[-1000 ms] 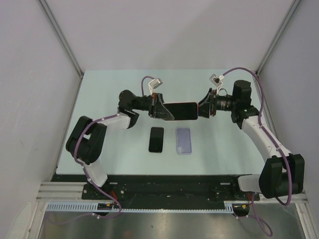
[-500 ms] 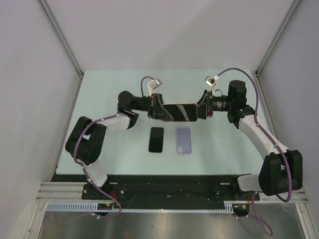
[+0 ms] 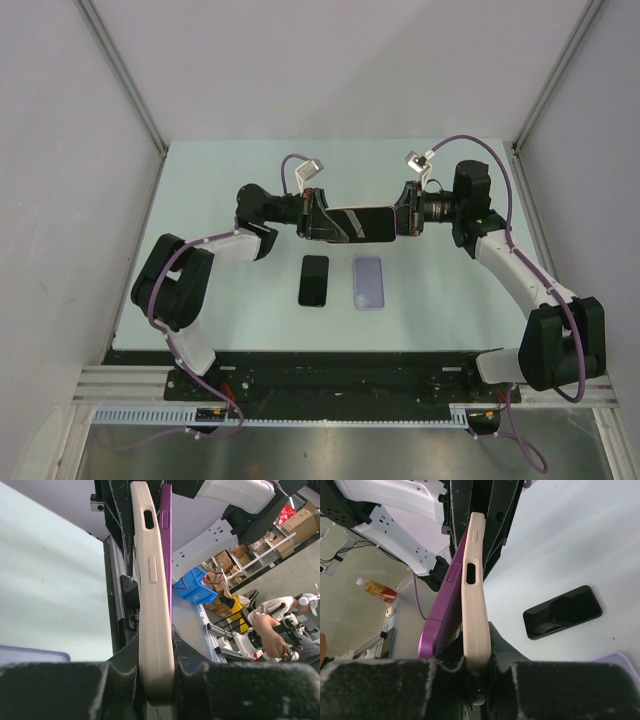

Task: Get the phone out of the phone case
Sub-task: Remove the phone from the phone case.

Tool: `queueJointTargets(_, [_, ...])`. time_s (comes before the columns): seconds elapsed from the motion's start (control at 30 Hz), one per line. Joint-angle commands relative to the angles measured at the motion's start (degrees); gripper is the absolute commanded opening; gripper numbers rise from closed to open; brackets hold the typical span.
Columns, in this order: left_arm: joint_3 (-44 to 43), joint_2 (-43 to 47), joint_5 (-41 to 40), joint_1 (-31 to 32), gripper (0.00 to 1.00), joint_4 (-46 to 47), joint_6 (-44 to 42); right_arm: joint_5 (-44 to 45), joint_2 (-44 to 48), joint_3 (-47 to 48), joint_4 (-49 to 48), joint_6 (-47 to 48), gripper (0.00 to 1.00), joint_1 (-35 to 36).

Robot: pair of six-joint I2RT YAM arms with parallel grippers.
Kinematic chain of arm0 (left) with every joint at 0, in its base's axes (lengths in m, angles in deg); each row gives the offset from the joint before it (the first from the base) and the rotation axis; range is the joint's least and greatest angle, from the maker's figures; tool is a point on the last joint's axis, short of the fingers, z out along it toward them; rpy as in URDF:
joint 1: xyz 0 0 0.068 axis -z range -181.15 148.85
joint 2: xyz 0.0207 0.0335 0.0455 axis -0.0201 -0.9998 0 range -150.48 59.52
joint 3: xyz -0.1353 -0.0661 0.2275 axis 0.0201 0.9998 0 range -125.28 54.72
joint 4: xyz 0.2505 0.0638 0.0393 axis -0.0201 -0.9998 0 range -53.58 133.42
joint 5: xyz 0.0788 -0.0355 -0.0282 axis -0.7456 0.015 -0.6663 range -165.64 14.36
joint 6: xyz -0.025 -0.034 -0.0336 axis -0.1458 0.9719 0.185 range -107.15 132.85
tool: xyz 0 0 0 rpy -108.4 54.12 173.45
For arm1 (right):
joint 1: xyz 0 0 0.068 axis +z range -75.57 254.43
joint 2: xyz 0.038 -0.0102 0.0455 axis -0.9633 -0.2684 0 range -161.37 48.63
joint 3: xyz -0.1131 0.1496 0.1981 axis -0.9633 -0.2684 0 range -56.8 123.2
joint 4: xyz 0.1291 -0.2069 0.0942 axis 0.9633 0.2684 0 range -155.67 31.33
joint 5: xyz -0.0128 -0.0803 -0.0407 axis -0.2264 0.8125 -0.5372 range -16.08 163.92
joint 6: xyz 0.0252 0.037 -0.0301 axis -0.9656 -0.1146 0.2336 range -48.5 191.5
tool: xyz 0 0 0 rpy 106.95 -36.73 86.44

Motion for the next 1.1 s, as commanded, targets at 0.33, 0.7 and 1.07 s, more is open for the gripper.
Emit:
queueJointTargets(0.33, [-1.80, 2.76, -6.51, 0.55, 0.21, 20.43, 0.13, -0.95, -1.45, -1.44, -1.80, -0.49, 0.00, 0.92])
queueJointTargets(0.7, [-1.01, 3.72, -6.07, 0.11, 1.00, 20.26, -1.01, -0.24, -0.75, -2.06, -3.38, -2.07, 0.00, -1.28])
queueJointTargets(1.07, [-2.50, 6.53, -4.84, -2.61, 1.00, 12.11, -10.54, 2.74, -0.31, -2.50, -2.86, -1.99, 0.00, -2.69])
